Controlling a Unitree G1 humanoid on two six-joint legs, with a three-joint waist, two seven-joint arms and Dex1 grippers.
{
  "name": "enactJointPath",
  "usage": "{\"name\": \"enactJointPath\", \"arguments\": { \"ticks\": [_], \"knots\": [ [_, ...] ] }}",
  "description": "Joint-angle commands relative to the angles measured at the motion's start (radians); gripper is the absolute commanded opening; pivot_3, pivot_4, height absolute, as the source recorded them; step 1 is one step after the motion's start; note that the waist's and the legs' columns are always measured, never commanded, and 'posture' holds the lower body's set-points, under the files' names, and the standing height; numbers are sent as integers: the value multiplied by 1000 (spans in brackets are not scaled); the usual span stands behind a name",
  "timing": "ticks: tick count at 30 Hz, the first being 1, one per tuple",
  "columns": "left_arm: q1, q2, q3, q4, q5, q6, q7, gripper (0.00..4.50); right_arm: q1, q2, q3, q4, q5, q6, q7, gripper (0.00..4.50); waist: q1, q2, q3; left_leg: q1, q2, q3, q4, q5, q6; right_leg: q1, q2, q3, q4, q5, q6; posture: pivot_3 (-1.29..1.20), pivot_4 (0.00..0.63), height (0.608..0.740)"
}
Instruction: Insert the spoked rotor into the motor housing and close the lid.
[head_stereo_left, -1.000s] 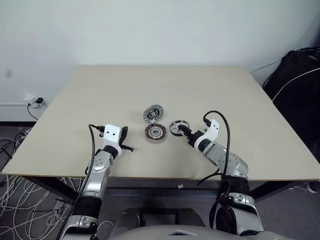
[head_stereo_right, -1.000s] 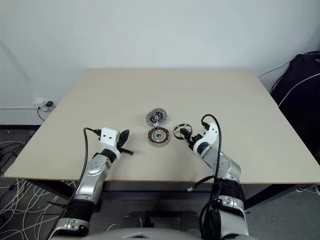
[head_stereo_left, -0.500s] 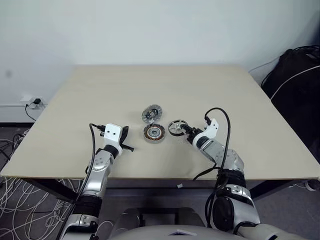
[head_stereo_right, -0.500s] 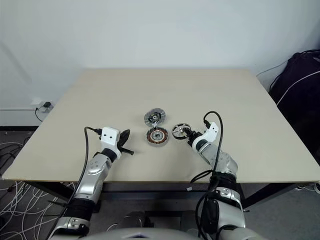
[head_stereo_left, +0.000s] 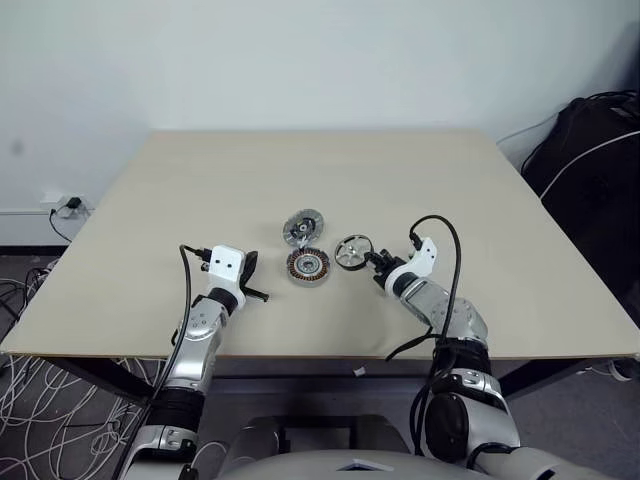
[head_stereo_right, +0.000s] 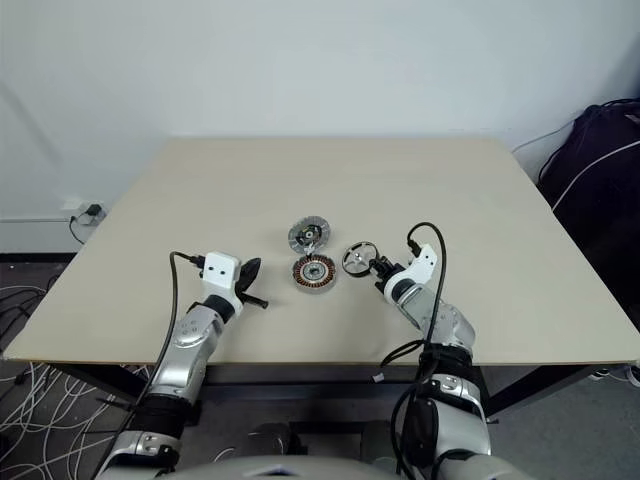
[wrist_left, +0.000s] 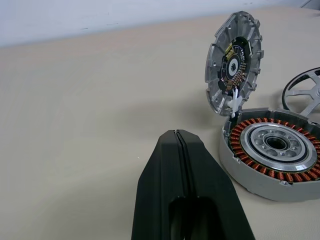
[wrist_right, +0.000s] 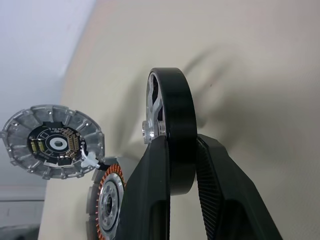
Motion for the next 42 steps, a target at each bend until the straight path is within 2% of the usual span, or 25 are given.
{"name": "enactJointPath", "arguments": {
  "ticks": [1,7,14,26,42],
  "knots": [
    [-22,8,16,-11,-13,-11,-1,0,30,6,-20,-145,114,92,36,418,1,0,0,0,0,0,0,0,0,0,0,0,0,0,0,0,0,740],
    [-19,8,18,-11,-12,-9,-5,0,83,-2,-40,-281,274,257,42,418,1,0,0,-1,0,0,-1,0,0,0,0,0,0,0,0,0,0,740],
    [-12,7,16,-16,-12,-7,-7,0,94,21,-8,-311,390,395,32,418,1,1,0,-1,1,0,-1,0,0,0,0,0,0,-1,0,0,0,740],
    [-7,12,20,-26,-12,-4,-7,0,6,34,76,-93,246,276,77,418,1,1,0,-1,0,0,-1,0,0,-2,0,0,-1,0,1,0,0,740],
    [-5,16,22,-30,-13,-3,-13,0,-54,41,77,46,148,188,148,418,-1,1,0,-1,0,0,-1,0,0,-2,0,0,0,0,0,0,0,740]
  ]
}}
